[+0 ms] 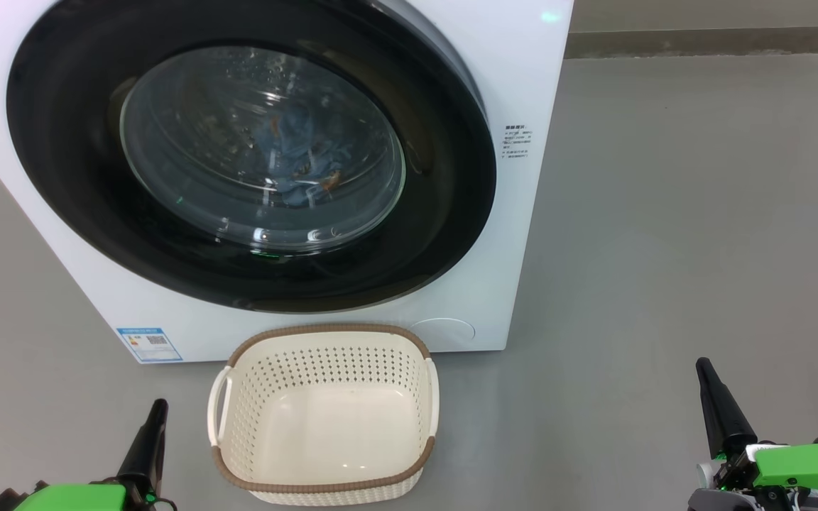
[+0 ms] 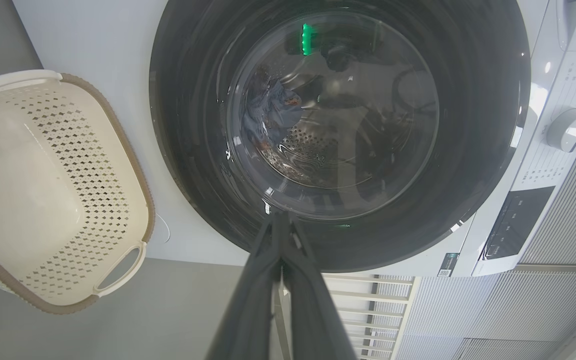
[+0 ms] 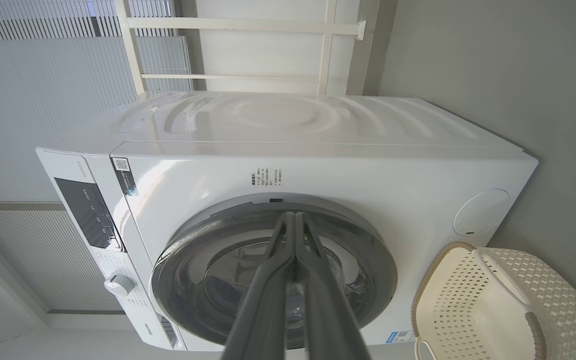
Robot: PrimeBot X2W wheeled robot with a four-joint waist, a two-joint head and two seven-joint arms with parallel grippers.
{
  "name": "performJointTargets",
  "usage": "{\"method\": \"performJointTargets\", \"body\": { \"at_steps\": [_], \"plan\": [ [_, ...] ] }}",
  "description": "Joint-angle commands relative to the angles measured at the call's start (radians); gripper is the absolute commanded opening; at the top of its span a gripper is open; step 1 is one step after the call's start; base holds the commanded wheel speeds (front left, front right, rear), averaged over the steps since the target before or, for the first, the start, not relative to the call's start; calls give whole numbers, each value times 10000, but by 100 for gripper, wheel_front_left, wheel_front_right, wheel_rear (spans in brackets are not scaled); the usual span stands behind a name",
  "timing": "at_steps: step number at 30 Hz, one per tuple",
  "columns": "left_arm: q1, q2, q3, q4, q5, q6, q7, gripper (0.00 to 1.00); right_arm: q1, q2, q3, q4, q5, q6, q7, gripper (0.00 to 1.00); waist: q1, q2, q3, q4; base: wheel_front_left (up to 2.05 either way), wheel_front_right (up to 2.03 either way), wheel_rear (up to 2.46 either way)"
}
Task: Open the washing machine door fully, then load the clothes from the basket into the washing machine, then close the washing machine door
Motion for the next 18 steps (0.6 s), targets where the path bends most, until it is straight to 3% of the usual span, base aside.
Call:
{"method": "performJointTargets", "body": {
  "at_steps": [1, 18],
  "plan": [
    [-483, 128, 355, -177, -80, -18, 71, 0, -341, -34, 214, -294, 25, 14, 87, 0, -1, 0, 0, 0, 0, 0, 0],
    [-484, 128, 355, -175, -80, -19, 71, 0, -341, -34, 214, -294, 25, 14, 87, 0, -1, 0, 0, 0, 0, 0, 0]
  ]
}}
